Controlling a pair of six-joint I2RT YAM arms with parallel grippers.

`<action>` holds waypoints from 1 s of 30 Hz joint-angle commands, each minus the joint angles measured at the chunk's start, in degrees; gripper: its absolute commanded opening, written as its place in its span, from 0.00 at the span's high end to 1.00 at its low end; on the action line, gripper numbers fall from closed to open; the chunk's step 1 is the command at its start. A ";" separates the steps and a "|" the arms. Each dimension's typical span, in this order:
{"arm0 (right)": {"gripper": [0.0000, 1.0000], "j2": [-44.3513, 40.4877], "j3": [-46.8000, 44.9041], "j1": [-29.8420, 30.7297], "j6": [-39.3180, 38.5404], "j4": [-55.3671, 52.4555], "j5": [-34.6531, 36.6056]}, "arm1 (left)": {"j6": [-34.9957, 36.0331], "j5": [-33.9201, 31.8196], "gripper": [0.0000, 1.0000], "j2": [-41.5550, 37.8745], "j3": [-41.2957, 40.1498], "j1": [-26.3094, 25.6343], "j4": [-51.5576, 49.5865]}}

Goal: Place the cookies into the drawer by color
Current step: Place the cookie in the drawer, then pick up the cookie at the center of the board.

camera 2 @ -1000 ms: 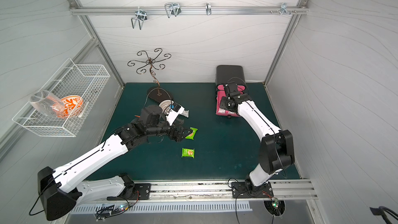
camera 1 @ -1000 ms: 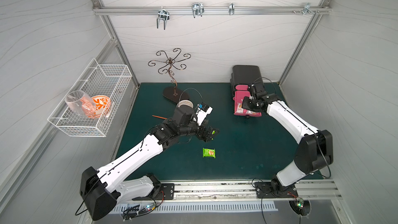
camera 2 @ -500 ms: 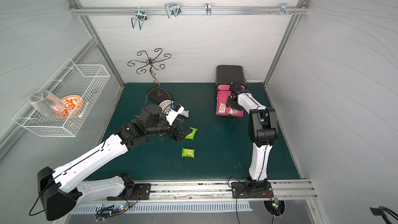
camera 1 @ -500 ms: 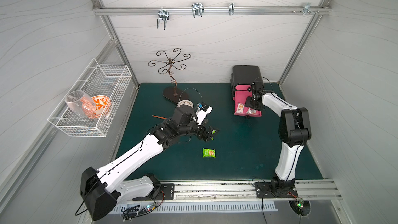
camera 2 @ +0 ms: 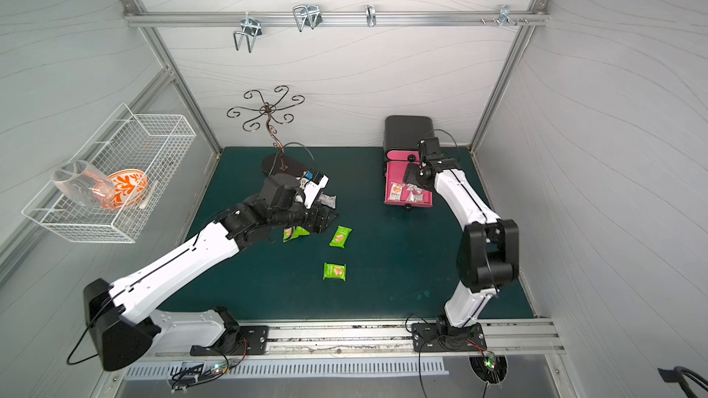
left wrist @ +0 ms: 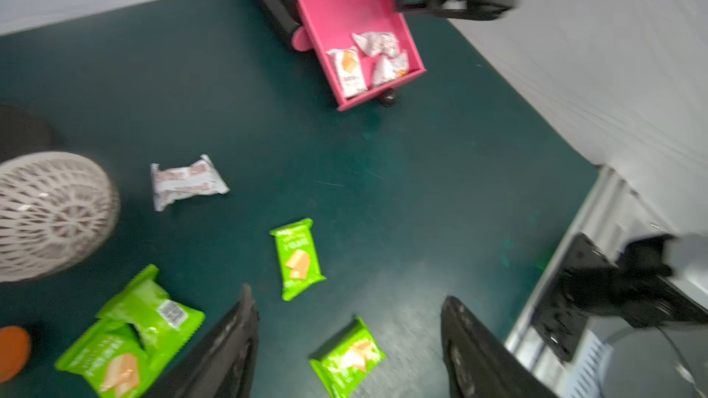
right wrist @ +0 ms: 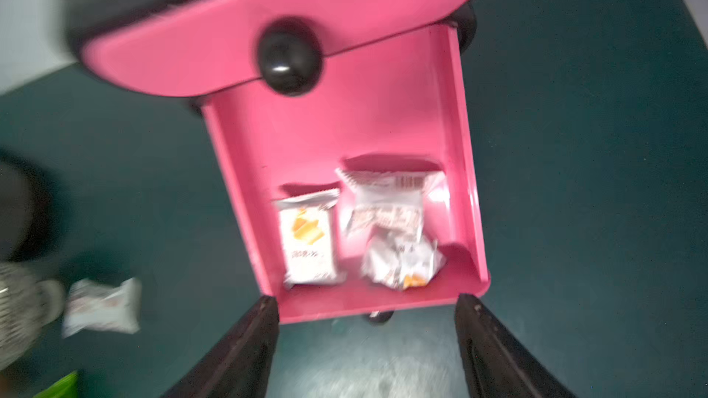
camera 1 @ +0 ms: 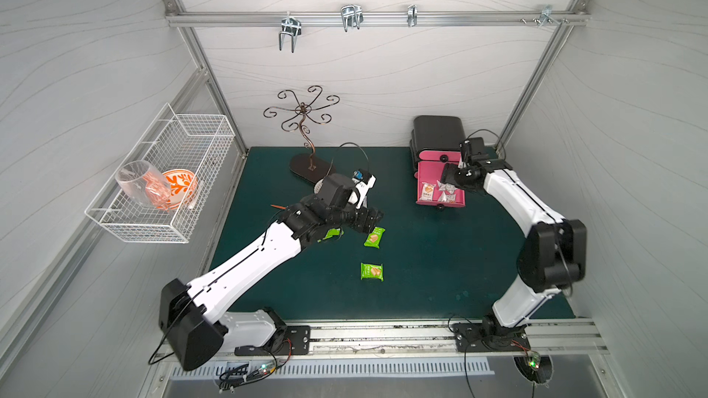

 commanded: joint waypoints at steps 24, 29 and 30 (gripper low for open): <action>0.28 -33.09 -10.51 18.17 7.50 -10.35 -18.49 | -6.56 -17.11 0.20 54.70 38.75 6.87 -11.65; 0.29 -33.96 -10.07 18.16 7.16 -11.96 -18.27 | -6.11 -14.49 0.26 58.46 40.43 7.05 -11.83; 0.28 -34.07 -9.90 18.11 7.09 -12.25 -18.14 | -6.16 -14.05 0.29 58.93 40.64 7.05 -11.83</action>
